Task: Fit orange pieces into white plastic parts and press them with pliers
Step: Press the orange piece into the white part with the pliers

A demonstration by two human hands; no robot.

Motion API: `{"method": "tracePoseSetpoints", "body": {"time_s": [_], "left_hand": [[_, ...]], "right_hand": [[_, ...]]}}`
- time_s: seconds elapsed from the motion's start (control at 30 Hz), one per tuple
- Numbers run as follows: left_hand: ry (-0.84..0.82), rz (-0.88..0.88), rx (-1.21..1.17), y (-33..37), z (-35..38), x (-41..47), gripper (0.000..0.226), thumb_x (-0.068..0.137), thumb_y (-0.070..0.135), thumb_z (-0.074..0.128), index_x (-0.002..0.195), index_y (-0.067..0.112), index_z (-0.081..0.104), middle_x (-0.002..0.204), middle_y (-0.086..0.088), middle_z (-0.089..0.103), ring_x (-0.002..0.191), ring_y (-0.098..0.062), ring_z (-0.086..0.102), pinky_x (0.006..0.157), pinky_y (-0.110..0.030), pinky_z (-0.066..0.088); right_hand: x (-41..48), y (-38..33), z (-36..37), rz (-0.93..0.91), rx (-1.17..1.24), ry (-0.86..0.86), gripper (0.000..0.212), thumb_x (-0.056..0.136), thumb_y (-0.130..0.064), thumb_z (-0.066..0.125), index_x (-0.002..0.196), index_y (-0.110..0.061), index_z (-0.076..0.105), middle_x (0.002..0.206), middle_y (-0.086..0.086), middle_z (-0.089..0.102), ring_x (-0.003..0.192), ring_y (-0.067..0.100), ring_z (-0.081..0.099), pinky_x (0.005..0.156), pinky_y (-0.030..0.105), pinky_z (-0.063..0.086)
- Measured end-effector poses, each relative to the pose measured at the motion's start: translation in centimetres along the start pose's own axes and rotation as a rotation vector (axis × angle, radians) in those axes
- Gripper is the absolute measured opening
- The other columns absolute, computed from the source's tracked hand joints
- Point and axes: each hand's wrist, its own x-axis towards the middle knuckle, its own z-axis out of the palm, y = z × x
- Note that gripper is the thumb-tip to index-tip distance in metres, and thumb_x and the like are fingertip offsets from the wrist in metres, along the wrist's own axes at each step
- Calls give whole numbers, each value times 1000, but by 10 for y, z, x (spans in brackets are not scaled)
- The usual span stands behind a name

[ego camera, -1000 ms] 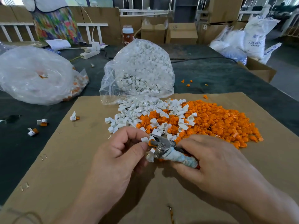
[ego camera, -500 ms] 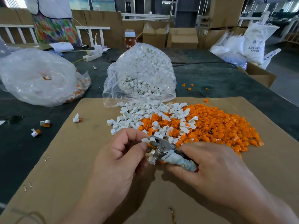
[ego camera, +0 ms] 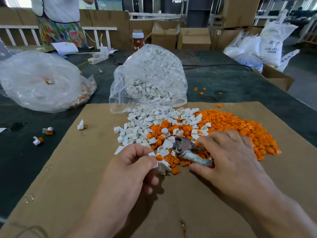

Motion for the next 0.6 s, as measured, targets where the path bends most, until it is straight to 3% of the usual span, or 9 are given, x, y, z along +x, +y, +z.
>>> {"method": "tracePoseSetpoints", "body": {"time_s": [0.13,0.3,0.37,0.47,0.53,0.6], "left_hand": [[-4,-12,61,1,8,-5,27,89,8,65,74,30,70,60,0,67,49,-12,62,43,-22,47],[-61,151,181,-2,14,-14,20,89,24,64,81,43,67,60,4,68,52,-8,65,49,-20,48],[-99,207,152,-2,13,-16,11,87,31,64,81,38,70,59,2,67,53,-9,64,50,-20,48],[-151,182,20,0,13,-15,16,90,22,64,79,30,73,57,-3,64,51,-17,63,46,-24,49],[-171,167,-35,2,13,-14,7,83,31,66,80,29,72,59,-3,64,49,-18,62,44,-24,49],[-234,153,-32,2,11,-13,26,66,49,67,82,28,70,60,-4,63,49,-18,62,44,-25,48]], "right_hand": [[-8,-20,-7,-162,207,245,48,85,-61,45,105,-22,66,99,-7,62,93,18,57,80,38,45],[-12,-40,-6,-319,267,161,30,93,-40,39,87,-23,63,77,-8,58,71,15,55,65,36,49],[-13,-37,-7,-304,298,164,29,95,-36,39,86,-21,62,75,-7,56,70,15,53,64,34,48],[-14,-35,-5,-324,363,197,26,97,-31,41,83,-20,59,73,-7,52,67,14,49,61,32,45],[-14,-35,-6,-344,400,227,26,98,-30,41,81,-20,57,72,-7,50,65,13,47,58,33,44],[-15,-36,-6,-356,434,238,24,99,-28,43,80,-19,56,73,-7,48,66,13,46,57,34,43]]}}
